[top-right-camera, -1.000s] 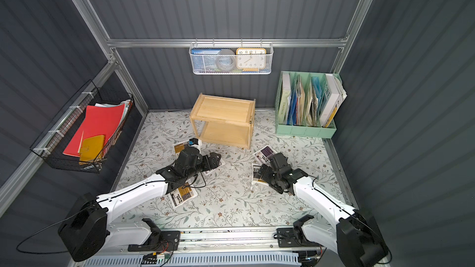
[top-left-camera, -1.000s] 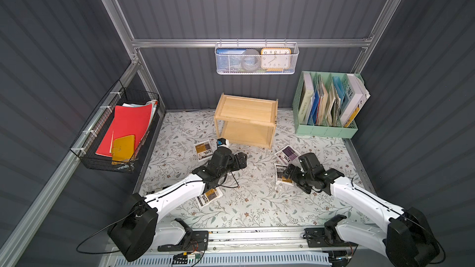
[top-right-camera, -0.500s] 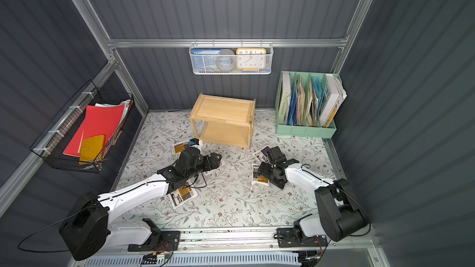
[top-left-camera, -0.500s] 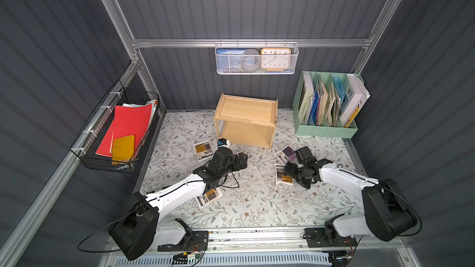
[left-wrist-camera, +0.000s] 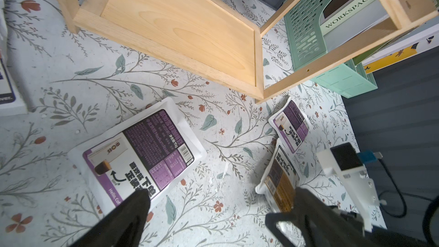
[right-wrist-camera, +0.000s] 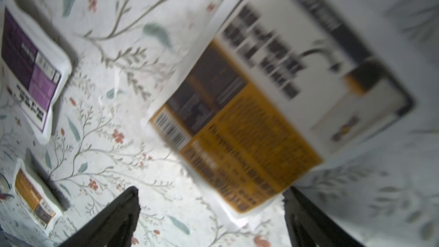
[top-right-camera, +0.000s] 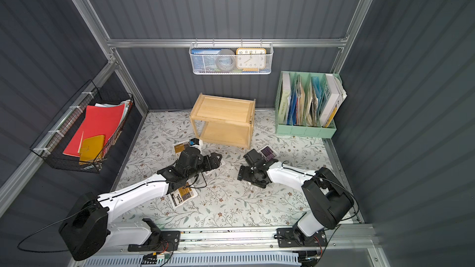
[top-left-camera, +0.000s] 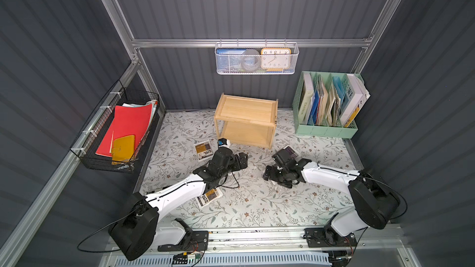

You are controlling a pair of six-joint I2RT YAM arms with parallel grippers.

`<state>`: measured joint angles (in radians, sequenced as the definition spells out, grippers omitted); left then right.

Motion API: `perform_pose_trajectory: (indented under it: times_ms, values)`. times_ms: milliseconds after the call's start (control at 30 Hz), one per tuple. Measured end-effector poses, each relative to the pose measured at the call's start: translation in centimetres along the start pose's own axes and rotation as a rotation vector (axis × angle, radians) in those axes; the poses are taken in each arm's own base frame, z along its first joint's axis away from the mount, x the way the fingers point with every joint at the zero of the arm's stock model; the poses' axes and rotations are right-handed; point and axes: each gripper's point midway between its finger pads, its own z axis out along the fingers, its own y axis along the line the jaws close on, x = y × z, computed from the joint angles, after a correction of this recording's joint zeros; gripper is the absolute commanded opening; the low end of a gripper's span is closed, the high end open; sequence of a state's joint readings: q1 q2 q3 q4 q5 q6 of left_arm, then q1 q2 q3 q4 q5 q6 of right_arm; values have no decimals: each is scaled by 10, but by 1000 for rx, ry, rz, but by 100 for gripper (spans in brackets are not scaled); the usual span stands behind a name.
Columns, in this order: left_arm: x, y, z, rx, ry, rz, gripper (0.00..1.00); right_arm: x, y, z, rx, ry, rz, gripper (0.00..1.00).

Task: Place the bagged coffee beans on the shelf by color
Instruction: Adjust the bagged coffee beans at the center of the board.

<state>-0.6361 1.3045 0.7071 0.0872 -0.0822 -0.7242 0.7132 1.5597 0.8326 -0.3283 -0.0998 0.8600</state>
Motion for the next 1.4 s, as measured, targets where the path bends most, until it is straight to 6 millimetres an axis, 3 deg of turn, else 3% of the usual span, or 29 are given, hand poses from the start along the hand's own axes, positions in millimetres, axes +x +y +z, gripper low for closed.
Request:
perform_pose_trajectory:
  times_ms: [133,267,400,533,700,800,967,1167,1400]
  values:
    - [-1,1,0,-3,-3,0,100,13,50,-8,-75,9,-76,97]
    - [-2,3,0,-16,-14,0,100,3,71,-27,-131,-37,-87,98]
    - [-6,3,-3,-18,-26,-5,100,-25,64,-51,-150,-117,-49,99]
    - [-9,0,-7,-6,-38,-15,100,-70,41,-62,-145,-200,8,99]
    - [-9,-2,-8,0,-33,-26,100,-119,14,-47,-90,-226,41,98]
    - [-7,-1,-9,0,-27,-29,100,-132,11,-33,-73,-215,23,98]
    - [-4,-3,-10,8,-11,-30,100,-136,13,-9,-67,-175,-17,97]
    - [1,-7,-10,18,4,-27,100,-127,7,12,-59,-123,-25,95]
    - [1,-8,-10,23,6,-26,100,-94,-9,13,-60,-79,-17,95]
